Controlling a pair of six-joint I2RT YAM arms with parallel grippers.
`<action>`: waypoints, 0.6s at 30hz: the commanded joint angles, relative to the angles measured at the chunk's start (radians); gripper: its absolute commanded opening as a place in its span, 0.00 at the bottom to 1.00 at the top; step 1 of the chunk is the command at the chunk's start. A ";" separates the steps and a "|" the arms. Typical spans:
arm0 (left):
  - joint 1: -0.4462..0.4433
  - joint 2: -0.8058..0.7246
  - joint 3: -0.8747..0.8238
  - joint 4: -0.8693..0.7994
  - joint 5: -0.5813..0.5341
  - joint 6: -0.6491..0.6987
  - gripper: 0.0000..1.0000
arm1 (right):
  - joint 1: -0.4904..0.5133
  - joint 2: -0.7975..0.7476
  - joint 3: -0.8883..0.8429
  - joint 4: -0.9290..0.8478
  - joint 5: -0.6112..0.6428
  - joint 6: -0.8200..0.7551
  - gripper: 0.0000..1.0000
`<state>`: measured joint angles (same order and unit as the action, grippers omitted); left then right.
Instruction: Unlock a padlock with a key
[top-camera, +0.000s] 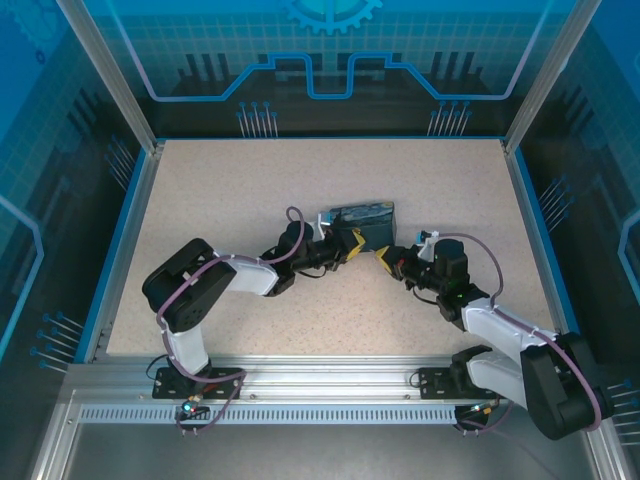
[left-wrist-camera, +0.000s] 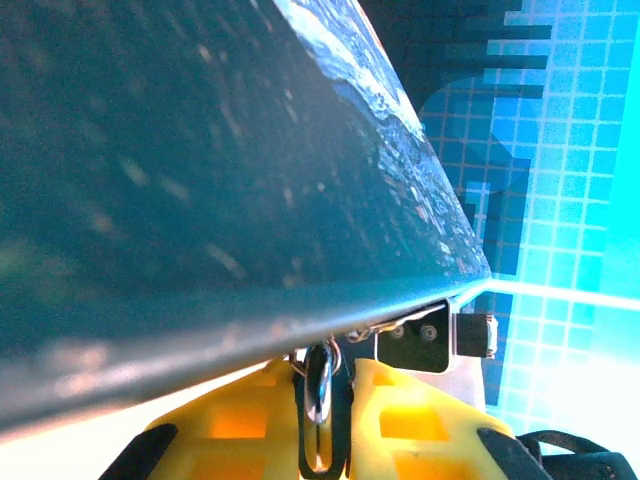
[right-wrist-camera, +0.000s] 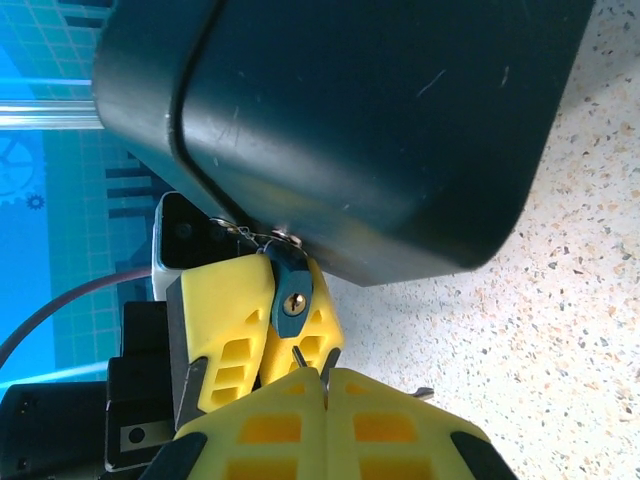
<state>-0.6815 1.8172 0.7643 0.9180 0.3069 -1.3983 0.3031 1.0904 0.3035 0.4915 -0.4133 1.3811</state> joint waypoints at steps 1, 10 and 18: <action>0.011 -0.040 0.037 0.106 0.032 -0.044 0.00 | 0.013 -0.011 0.022 0.036 0.030 0.015 0.00; 0.010 -0.046 0.046 0.113 0.035 -0.056 0.00 | 0.029 0.011 0.042 0.062 0.057 0.033 0.00; 0.011 -0.042 0.049 0.113 0.037 -0.056 0.00 | 0.042 0.037 0.052 0.078 0.073 0.043 0.00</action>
<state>-0.6792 1.8107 0.7773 0.9497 0.3134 -1.4422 0.3321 1.1152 0.3279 0.5308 -0.3622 1.4147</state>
